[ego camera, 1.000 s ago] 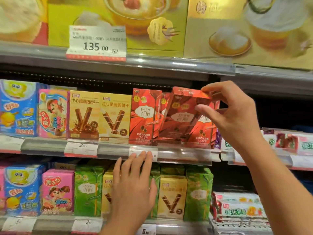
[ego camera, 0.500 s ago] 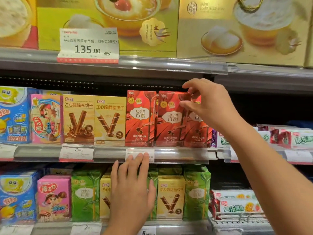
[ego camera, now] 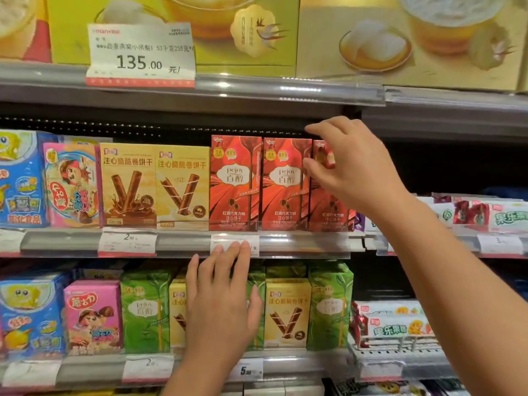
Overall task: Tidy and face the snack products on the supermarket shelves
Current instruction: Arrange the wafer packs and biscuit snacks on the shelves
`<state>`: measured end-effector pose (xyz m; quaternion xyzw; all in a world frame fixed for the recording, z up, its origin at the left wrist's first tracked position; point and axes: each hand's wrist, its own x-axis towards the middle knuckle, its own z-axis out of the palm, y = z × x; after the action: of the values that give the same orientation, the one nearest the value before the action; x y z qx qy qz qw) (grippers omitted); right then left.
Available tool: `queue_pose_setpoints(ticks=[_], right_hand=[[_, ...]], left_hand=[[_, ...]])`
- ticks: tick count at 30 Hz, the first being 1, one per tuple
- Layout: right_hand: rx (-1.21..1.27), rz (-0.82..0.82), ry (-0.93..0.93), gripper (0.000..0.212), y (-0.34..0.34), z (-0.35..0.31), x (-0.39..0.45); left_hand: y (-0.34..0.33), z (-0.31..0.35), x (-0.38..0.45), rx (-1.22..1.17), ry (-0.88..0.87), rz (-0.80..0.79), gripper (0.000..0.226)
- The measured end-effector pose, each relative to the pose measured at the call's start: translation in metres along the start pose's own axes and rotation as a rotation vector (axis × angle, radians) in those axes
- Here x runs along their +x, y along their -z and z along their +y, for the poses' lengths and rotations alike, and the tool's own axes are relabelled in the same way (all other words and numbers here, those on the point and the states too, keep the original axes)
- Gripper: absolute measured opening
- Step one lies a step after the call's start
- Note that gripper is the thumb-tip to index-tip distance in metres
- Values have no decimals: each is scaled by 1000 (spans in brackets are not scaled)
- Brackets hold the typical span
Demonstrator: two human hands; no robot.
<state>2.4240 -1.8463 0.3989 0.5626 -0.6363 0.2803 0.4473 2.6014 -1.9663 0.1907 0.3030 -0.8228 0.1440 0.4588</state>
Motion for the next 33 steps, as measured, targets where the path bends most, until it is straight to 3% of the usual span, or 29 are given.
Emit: queue_pose_setpoints(ticks=[3, 7, 11, 13, 18, 22, 33], right_hand=[[171, 144, 49, 23, -1, -11, -46], [211, -16, 41, 16, -31, -35, -129], [86, -387, -70, 42, -77, -48, -182], [53, -476, -136, 54, -95, -50, -194], [7, -475, -181, 58, -116, -54, -202], [69, -399, -196, 42, -109, -54, -200], [85, -421, -230, 55, -99, -47, -203]], left_hand=[[3, -4, -4, -25, -41, -17, 67], [4, -12, -15, -77, -89, -62, 70], [4, -22, -24, -166, -115, -13, 59], [3, -27, -32, -197, -106, 21, 48], [2, -46, -48, -193, -50, -10, 42], [6, -66, -56, -164, -4, -18, 41], [18, -142, -52, 111, 194, -81, 58]])
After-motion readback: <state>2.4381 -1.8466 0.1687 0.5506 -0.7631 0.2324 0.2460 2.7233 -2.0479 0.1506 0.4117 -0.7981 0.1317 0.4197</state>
